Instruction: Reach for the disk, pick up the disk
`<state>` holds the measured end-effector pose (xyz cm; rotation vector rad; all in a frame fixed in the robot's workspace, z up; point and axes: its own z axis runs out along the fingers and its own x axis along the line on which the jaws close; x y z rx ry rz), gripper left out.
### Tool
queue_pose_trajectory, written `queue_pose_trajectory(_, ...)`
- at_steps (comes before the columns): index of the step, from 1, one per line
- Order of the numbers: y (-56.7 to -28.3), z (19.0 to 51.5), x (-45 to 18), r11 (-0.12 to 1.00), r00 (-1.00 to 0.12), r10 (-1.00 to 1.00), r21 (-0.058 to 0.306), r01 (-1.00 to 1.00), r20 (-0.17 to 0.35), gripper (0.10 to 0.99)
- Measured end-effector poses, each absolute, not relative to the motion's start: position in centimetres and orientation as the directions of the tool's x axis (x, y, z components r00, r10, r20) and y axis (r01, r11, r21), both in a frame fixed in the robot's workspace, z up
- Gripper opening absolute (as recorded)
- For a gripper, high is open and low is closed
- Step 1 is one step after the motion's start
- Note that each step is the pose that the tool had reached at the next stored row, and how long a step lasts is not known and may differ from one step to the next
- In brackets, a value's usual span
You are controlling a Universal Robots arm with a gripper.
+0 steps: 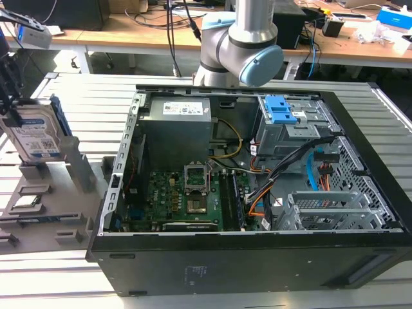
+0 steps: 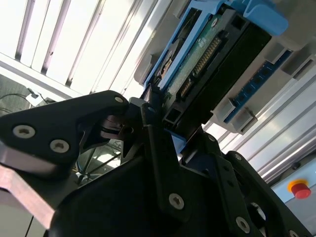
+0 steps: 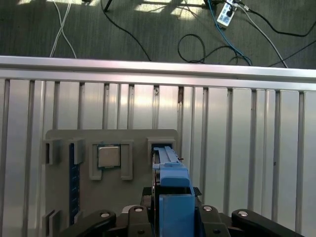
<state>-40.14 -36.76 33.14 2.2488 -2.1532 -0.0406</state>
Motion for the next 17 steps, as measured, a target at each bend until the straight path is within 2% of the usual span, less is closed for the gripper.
queue_pose_trajectory(17, -36.7, 34.8, -40.1, -0.043, 0.043, -0.999, 0.038, -0.998, 0.001, 0.365)
